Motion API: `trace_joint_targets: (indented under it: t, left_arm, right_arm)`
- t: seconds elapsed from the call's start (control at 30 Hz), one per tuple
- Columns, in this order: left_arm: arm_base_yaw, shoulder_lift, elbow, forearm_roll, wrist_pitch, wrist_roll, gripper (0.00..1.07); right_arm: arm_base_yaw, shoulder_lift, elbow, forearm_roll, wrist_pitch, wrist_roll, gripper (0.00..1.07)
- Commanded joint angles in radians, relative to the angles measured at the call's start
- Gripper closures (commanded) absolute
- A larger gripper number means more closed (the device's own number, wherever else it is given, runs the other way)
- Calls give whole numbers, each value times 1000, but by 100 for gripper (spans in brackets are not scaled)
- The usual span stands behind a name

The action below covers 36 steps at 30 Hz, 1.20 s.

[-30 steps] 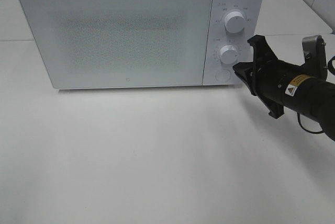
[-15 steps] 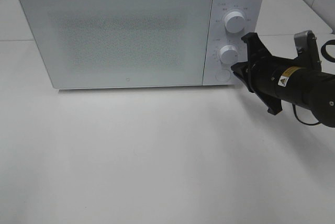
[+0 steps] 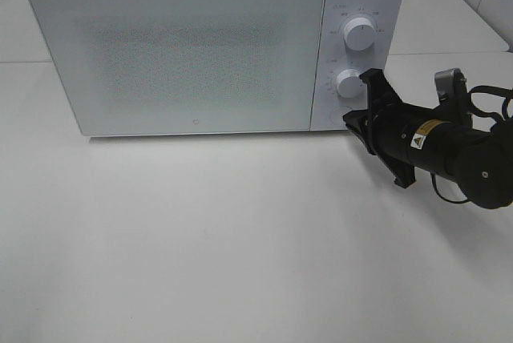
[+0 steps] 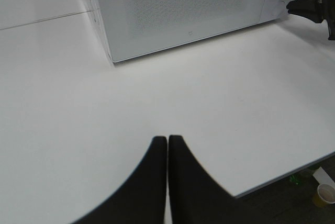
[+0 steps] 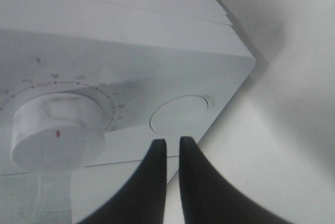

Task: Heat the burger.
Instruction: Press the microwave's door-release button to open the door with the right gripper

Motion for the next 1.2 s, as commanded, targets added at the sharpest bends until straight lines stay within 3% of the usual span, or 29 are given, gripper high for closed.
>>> trace_joint_targets:
  t: [0.03,0.2,0.3,0.87,1.2]
  left_arm:
    - [0,-17,3,-7,-10,-4,106]
    - [0,-17,3,-7,-10,-4,106]
    - [0,-17,3,-7,-10,-4,106]
    - [0,-17,3,-7,-10,-4,106]
    - [0,-17,3,-7,-10,-4,106]
  right_arm:
    - [5,24,-53,-44,-13,26,102]
    - [5,38,-73,-33,13,29,102]
    - [5,41,-76,-16,18,12,107]
    - [5,44,-84,81,8,-60,107]
    - [5,44,-101,60,-9,-59,107]
